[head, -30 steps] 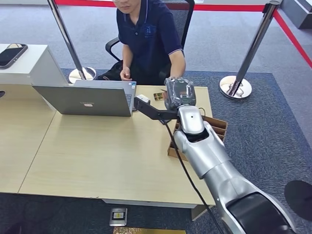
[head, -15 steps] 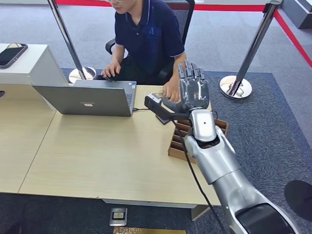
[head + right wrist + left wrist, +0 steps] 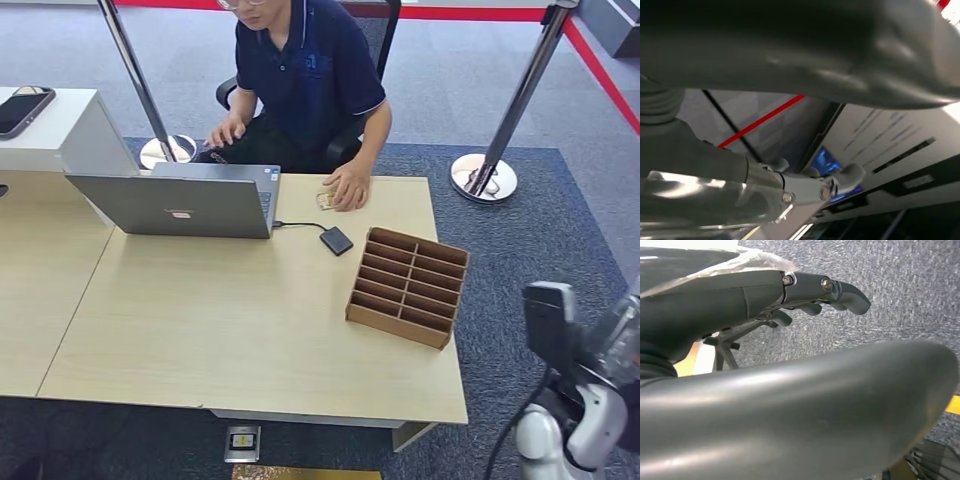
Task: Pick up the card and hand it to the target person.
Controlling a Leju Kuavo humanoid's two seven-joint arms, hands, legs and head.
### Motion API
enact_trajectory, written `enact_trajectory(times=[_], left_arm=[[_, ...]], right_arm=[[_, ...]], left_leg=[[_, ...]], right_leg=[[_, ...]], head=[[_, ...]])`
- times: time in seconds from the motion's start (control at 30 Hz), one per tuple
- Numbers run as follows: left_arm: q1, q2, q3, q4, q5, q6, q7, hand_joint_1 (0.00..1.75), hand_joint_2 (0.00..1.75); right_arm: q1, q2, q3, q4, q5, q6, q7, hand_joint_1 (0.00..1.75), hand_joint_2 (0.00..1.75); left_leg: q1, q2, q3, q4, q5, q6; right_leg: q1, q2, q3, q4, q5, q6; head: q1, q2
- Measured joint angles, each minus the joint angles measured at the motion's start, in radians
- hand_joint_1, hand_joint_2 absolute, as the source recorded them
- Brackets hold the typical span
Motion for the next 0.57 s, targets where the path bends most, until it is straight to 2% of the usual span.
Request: enact_trajectory(times=[0.03,0.1,0.17,0.27,0.37,0.5,0.57], left_arm=[[0.000,-0.001,0.000,0.000,-0.002,-0.003,-0.001,0.00,0.00],[-0.002,-0.002,0.000,0.000,-0.010,-0.011,-0.002,0.00,0.87],[-0.003,-0.002,0.000,0.000,-0.020,-0.019,-0.006,0.00,1.75],[-0.004,-0.002,-0.001,0.000,-0.031,-0.032,-0.015,0.00,1.75],[-0.008,-0.002,-0.001,0.000,-0.034,-0.039,-0.026,0.00,1.75],[-0.013,-0.005,-0.002,0.000,-0.036,-0.041,-0.049,0.00,1.75],[-0.014,-0.006,-0.003,0.000,-0.040,-0.042,-0.057,0.00,1.75]], right_arm=[[0.040,0.014,-0.102,-0.017,-0.095,0.021,-0.076,0.00,0.00],[0.080,0.049,-0.318,-0.008,-0.204,0.094,-0.228,0.00,0.00],[0.085,0.076,-0.514,0.039,-0.221,0.146,-0.302,0.00,0.00],[0.062,0.090,-0.753,0.205,-0.187,0.162,-0.311,0.00,0.00],[0.030,0.084,-0.917,0.422,-0.127,0.151,-0.263,0.00,0.00],[-0.016,0.057,-1.025,0.748,-0.064,0.147,-0.150,0.00,1.75],[-0.031,0.051,-1.046,0.863,-0.050,0.166,-0.100,0.00,1.75]], left_leg=[[0.000,0.001,0.000,0.000,0.000,0.000],[-0.001,0.001,-0.001,0.000,-0.001,0.001],[-0.002,0.001,0.000,0.000,0.000,0.002],[-0.002,0.001,0.001,0.000,0.000,0.002],[-0.002,0.002,0.001,0.000,0.001,0.003],[-0.001,0.005,0.003,0.000,0.001,0.002],[-0.001,0.005,0.003,0.000,0.002,0.002]], right_leg=[[0.000,0.000,0.000,0.000,0.000,0.000],[-0.001,0.000,-0.001,-0.001,0.000,0.000],[-0.001,0.000,0.000,-0.001,0.000,0.001],[-0.001,0.000,0.002,-0.001,0.001,0.001],[0.000,0.000,0.002,-0.001,0.001,0.001],[0.000,0.000,0.002,-0.001,0.002,0.001],[0.000,0.000,0.002,-0.001,0.002,0.001]], head=[[0.000,0.000],[0.000,0.000],[0.000,0.000],[0.000,0.000],[0.001,0.000],[0.001,0.000],[0.000,0.000]])
